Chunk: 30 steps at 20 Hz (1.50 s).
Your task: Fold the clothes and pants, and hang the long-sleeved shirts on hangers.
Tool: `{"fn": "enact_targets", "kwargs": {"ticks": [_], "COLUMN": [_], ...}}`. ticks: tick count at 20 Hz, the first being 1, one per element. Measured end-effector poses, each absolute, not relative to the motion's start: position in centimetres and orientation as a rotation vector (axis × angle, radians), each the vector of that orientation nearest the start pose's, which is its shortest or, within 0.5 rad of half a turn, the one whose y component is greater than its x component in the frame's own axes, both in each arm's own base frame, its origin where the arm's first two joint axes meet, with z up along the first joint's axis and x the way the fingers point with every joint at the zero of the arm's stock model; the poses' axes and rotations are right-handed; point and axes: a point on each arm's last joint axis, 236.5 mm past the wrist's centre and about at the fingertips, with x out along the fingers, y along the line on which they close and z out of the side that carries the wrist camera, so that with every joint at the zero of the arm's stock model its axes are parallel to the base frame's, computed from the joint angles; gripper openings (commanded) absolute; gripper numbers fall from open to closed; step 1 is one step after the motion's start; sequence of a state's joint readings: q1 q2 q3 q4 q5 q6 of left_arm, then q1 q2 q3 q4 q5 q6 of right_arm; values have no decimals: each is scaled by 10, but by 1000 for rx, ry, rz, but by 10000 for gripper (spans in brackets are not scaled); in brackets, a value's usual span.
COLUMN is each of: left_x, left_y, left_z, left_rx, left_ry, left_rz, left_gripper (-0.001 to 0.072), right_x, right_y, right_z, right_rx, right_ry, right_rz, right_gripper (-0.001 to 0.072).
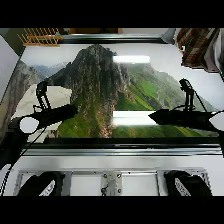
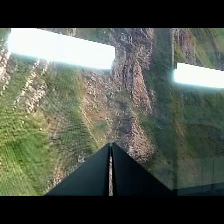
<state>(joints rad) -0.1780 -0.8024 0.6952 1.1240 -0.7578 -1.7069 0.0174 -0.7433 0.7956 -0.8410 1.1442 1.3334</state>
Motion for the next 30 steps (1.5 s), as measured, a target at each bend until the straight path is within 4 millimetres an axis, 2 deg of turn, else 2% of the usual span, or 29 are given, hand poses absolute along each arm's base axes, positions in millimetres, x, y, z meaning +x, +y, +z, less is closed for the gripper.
{"fn": "enact_targets", "kwargs": {"ticks": [10, 11, 12, 14, 15, 18, 20, 22, 24, 28, 30], "left_x": [325, 326, 330, 345, 356, 383, 396, 405, 413, 423, 425], "left_y": [-130, -129, -125, -103, -82, -6, 47, 85, 114, 142, 151], "left_z": [56, 56, 59, 71, 79, 90, 82, 63, 32, -36, -62], "left_rx": [-488, -486, -476, -412, -364, -213, -128, -77, -37, 62, 120], "left_ry": [912, 908, 892, 834, 805, 791, 837, 904, 990, 1159, 1224], "left_rz": [-251, -249, -242, -197, -152, 17, 114, 171, 196, 194, 195], "left_gripper": [28, 342, 698, 714, 715, 715, 715, 714, 715, 715, 714], "right_x": [278, 278, 278, 278, 278, 278, 278, 278, 278, 278, 278], "right_y": [148, 148, 148, 148, 148, 148, 148, 148, 148, 148, 148], "right_z": [104, 104, 104, 104, 104, 104, 104, 104, 104, 104, 104], "right_rx": [413, 413, 414, 414, 413, 413, 413, 414, 414, 413, 414], "right_ry": [977, 977, 977, 977, 977, 977, 977, 977, 977, 977, 977], "right_rz": [562, 562, 561, 561, 562, 562, 562, 561, 562, 562, 561], "right_gripper": [15, 15, 16, 16, 16, 15, 15, 16, 16, 15, 16]}}
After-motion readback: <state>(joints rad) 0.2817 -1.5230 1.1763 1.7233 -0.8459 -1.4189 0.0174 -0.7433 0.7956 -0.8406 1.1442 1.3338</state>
